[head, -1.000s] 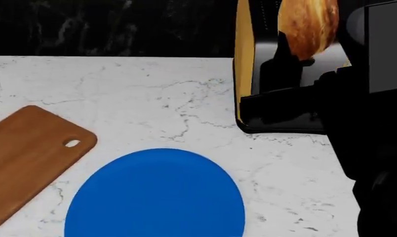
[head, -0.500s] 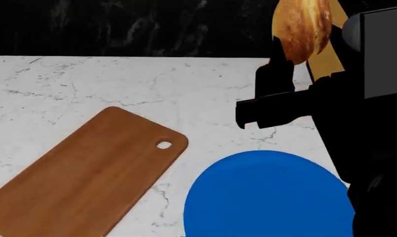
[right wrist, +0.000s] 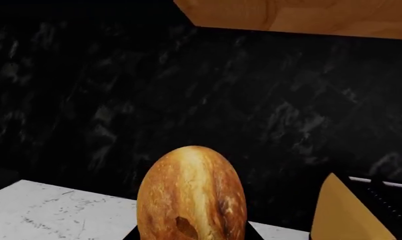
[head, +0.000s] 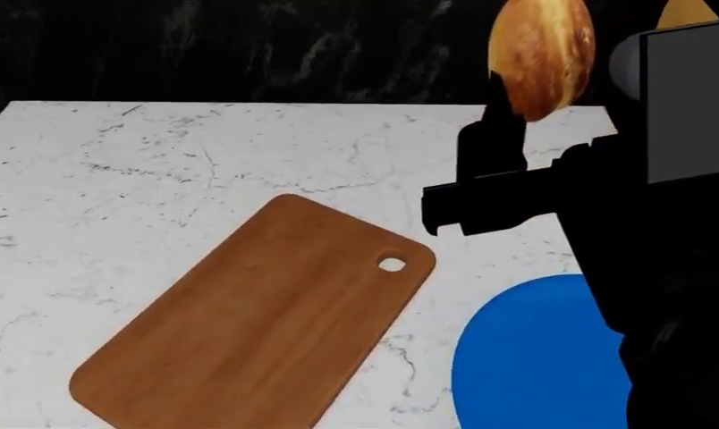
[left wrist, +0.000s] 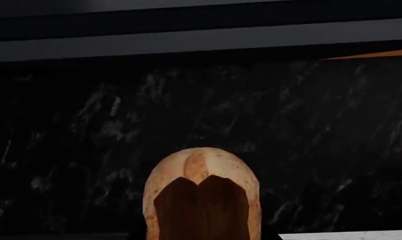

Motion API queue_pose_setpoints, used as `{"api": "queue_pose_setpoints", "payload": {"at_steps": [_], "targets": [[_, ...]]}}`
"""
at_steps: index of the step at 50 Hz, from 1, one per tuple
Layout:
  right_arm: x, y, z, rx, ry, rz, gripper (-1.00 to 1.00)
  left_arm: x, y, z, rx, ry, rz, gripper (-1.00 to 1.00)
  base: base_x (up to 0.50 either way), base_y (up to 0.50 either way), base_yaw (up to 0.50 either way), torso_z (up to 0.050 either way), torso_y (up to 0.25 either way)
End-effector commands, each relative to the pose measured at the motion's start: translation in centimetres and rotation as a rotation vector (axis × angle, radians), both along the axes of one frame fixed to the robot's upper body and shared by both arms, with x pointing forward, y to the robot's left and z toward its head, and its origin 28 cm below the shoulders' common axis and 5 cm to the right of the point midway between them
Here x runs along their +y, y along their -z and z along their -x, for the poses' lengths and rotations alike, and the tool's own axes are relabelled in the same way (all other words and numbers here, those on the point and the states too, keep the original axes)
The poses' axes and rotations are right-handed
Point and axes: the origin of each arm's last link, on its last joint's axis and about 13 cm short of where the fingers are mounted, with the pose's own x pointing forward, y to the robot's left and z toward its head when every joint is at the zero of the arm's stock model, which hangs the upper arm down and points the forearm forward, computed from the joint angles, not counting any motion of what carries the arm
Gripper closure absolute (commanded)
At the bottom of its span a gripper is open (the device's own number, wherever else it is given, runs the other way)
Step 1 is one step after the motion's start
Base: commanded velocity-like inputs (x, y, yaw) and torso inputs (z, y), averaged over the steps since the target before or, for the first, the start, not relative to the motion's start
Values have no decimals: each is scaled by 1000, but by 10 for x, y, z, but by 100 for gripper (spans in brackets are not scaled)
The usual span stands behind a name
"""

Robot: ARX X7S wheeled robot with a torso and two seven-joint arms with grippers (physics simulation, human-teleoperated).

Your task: Place all breads on the cutting board.

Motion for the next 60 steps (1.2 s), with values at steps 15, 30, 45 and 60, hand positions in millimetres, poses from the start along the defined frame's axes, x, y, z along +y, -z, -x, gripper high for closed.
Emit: {"api": "queue_pose_setpoints", "payload": {"at_steps": [15,30,45,60], "targets": [[1,-3,1,-39,-5,4,100,-2,-4,-2,-9,0,21,100,341,0,0,0,0],[3,0,2,-1,-49,30,100,-6,-3,0,1,22,9,100,367,0,0,0,2],[14,-45,-17,216,-203,269,100,-9,-2,-1,5,31,-13,100,0,0,0,0,0],[31,-88,-49,387,-330,592,100,-14,1,-4,-6,31,-51,100,0,0,0,0,0]]}}
